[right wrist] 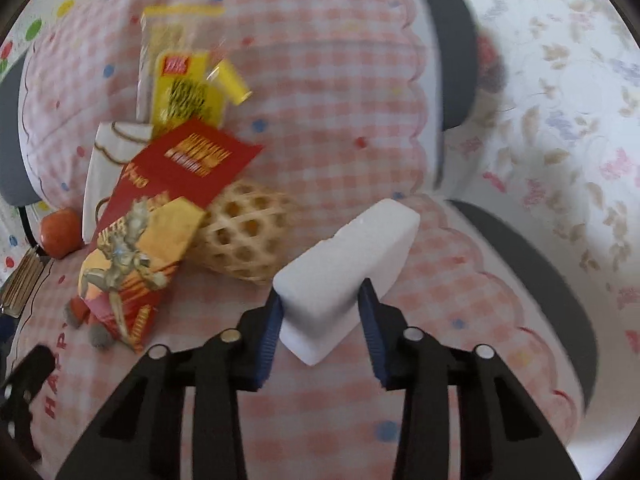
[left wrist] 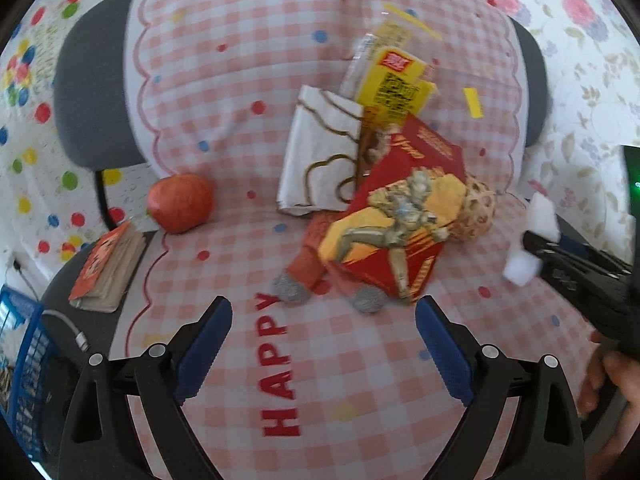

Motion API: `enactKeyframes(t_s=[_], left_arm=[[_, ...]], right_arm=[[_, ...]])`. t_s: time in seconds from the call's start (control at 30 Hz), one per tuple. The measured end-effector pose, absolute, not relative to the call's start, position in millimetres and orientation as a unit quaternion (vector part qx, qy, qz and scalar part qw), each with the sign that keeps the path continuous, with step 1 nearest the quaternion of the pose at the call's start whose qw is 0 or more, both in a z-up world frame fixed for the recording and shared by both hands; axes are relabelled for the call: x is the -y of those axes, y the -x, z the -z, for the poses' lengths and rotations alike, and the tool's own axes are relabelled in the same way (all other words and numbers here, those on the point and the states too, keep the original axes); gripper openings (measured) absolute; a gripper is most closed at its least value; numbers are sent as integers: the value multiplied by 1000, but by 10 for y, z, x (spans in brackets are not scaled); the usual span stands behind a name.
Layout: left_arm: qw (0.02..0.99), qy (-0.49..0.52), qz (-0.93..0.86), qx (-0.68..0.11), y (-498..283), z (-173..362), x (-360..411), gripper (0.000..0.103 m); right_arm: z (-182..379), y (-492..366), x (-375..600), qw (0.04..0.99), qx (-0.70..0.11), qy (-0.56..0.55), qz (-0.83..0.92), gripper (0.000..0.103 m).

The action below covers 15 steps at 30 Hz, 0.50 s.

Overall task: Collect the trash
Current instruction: 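Grasp the red Ultraman box with the left gripper while the right gripper holds the foam block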

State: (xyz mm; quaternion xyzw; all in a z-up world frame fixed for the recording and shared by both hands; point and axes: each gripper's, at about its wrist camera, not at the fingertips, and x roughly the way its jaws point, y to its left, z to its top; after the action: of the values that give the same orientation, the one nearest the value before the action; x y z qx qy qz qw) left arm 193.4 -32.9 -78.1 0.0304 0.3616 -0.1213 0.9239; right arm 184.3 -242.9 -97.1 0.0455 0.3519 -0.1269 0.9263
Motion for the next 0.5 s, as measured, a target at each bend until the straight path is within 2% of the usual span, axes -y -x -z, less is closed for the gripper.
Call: enactKeyframes(t_s=[0.27, 0.5], left_arm=[[911, -68, 173, -368, -2166, 824, 777, 92], [902, -126, 174, -375, -2481, 963, 1014, 92]], right_arm=[[723, -1237, 2857, 941, -326, -86, 16, 33], [653, -1160, 2955, 943, -319, -99, -3, 35]])
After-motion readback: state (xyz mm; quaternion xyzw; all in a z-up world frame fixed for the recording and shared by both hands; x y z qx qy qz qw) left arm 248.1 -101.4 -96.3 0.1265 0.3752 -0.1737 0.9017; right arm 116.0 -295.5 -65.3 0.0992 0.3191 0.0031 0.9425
